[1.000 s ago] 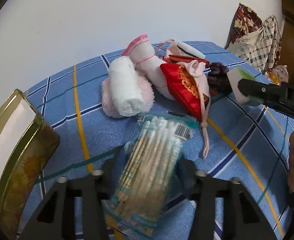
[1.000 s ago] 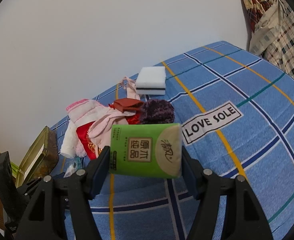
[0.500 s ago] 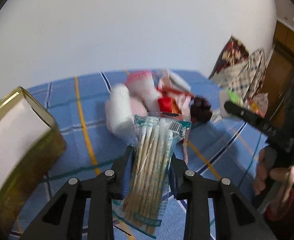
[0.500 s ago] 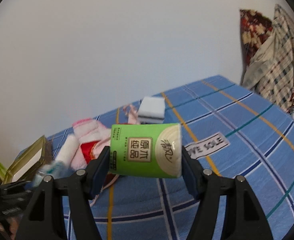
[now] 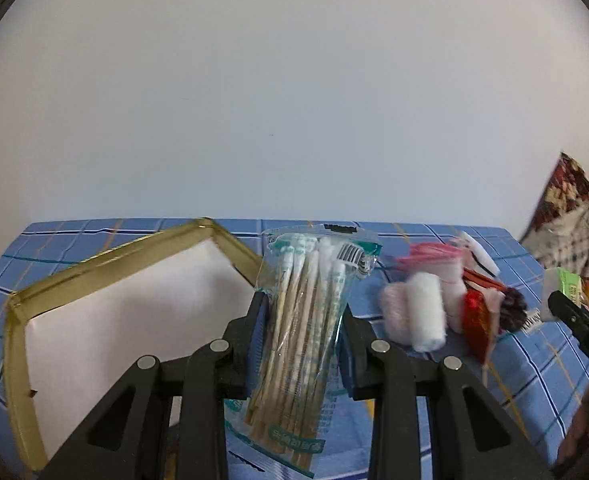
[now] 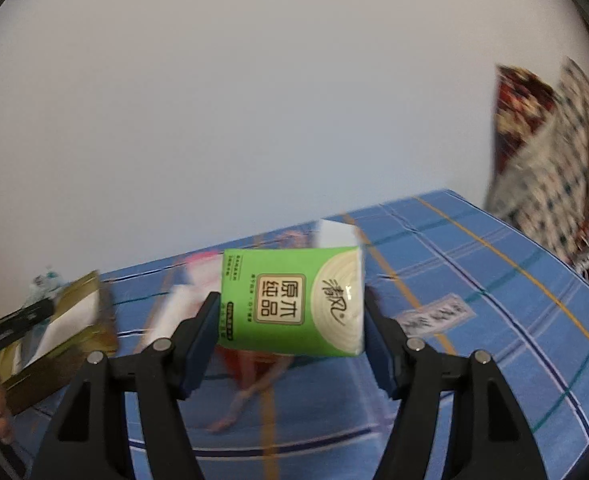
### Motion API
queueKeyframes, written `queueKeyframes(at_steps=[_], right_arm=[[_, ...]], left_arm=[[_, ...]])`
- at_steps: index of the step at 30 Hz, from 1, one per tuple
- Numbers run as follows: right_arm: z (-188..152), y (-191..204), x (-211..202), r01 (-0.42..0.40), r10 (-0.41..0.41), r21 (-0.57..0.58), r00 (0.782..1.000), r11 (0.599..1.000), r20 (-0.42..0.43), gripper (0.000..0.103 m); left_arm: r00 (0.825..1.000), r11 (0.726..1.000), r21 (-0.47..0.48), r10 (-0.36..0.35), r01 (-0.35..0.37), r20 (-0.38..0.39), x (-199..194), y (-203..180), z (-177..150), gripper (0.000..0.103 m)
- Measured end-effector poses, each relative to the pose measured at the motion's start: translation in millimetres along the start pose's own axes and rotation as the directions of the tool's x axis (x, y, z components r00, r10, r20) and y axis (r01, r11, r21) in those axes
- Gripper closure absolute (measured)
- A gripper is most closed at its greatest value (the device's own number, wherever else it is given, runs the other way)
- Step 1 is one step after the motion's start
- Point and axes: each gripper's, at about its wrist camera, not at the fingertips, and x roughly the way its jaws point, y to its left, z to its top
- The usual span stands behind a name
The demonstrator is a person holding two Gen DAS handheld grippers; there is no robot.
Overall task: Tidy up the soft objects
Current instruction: 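Carry the swab bag with the left tool while the right tool carries the tissue pack to the tray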
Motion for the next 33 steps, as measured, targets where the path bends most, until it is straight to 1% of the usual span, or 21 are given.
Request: queueKeyframes(at_steps=[4,6,9,11,15,17,21,25,29,33], right_arm=[[4.5,51.1,1.2,-0.1,0.101,-0.074,0.995,0.992,0.006,0.036],[4.5,77.8,3.6,-0.145,0.147,-0.111,0.989,0.983,0.01,0.036],[3.6,111.9,11.3,-0.205,0.206,-0.138,0.979,0.969,-0.005,0.036],[4.5,132.4,17.5,-0.24,0.24,-0.145,0.971,0.96,-0.015,0.036],[8.3,167.5,28.0,-0.291,0.292,-0.157,0.956,0.944,-0.019,0.036],[9.3,188.1,34.5,-0.311,0.312,-0.172,0.95,0.935,-0.021,0.036],[3.8,219.3,50.2,-0.335,0.335,-0.19,0.942,0.923,-0.035,0.036],[-8.6,235.4,73.6,-0.342,0.336,-0.189,0.94,0.92,-0.066,0.036],[-20.6,241.7,97.1,-0.346,0.327,-0.229,0.938,0.91,-0.116,0.036],[-23.7,240.8,105.2,-0.34,0.318,-0.261,0.94,0.904,-0.124,0.036]], left_arm=[[0.996,0.996,-0.008,0.089,-0.089,0.029,-1.8,11.0,0.8,0.069],[0.992,0.992,-0.028,0.121,-0.12,0.028,-0.6,17.6,2.1,0.069],[0.986,0.985,-0.056,0.166,-0.164,0.019,2.0,35.1,3.0,0.069],[0.977,0.976,-0.058,0.211,-0.21,0.021,3.6,42.0,3.1,0.069],[0.948,0.947,-0.06,0.318,-0.316,0.032,2.3,61.8,0.2,0.069],[0.936,0.934,-0.075,0.352,-0.35,0.021,2.9,73.6,-2.8,0.069],[0.918,0.911,-0.116,0.396,-0.396,-0.03,7.7,98.4,-4.9,0.069],[0.901,0.888,-0.152,0.428,-0.433,-0.066,7.8,114.4,-5.4,0.069],[0.882,0.872,-0.133,0.463,-0.471,-0.09,11.8,116.5,-5.2,0.069],[0.87,0.864,-0.116,0.48,-0.491,-0.108,14.9,115.6,-6.3,0.069]])
